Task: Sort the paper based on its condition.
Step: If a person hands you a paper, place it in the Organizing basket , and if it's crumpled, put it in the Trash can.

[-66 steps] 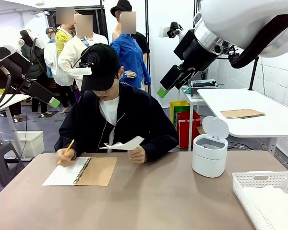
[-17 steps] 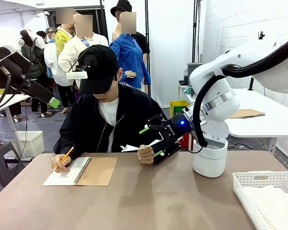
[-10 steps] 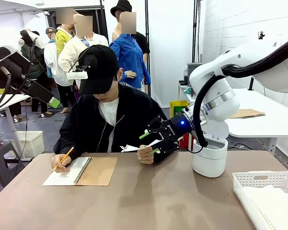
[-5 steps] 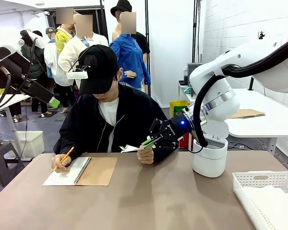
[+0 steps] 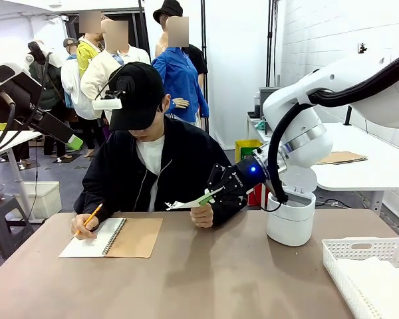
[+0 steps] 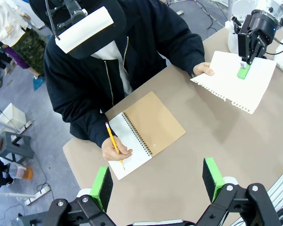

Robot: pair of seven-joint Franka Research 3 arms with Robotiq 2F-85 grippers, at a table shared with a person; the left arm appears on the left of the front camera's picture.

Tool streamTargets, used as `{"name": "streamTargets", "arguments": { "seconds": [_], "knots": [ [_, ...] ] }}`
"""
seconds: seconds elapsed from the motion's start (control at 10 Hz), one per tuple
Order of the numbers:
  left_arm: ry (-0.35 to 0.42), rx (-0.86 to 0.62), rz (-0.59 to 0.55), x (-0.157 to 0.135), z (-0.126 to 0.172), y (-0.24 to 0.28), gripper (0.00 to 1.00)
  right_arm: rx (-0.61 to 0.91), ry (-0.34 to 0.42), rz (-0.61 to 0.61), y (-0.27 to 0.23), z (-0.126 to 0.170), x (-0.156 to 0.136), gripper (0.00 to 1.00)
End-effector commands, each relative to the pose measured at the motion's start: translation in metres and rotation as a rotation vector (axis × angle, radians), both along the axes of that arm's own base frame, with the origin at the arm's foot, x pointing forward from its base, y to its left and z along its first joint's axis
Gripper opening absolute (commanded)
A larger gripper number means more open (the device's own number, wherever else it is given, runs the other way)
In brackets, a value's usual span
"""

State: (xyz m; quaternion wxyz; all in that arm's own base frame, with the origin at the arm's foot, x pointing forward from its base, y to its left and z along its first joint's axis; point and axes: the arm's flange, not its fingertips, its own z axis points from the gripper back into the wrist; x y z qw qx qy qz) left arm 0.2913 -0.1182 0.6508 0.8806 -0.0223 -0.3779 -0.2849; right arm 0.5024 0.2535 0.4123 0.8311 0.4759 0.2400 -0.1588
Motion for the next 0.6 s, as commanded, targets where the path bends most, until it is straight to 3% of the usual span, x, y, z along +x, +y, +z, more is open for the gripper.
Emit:
{"name": "streamTargets", "arguments": {
  "seconds": [0.0,0.2,0.5],
  "knots": [
    [0.000,-0.002,0.001,0.000,0.000,0.000,1.00,-0.005,-0.121,0.038,-0.003,0.020,-0.010,0.00],
    [0.000,-0.002,0.001,0.000,0.000,0.000,1.00,-0.021,-0.164,0.077,-0.009,0.055,-0.016,0.00],
    [0.000,-0.002,0.001,0.000,0.000,0.000,1.00,0.004,-0.166,0.143,-0.028,0.101,-0.022,0.00]
  ]
}}
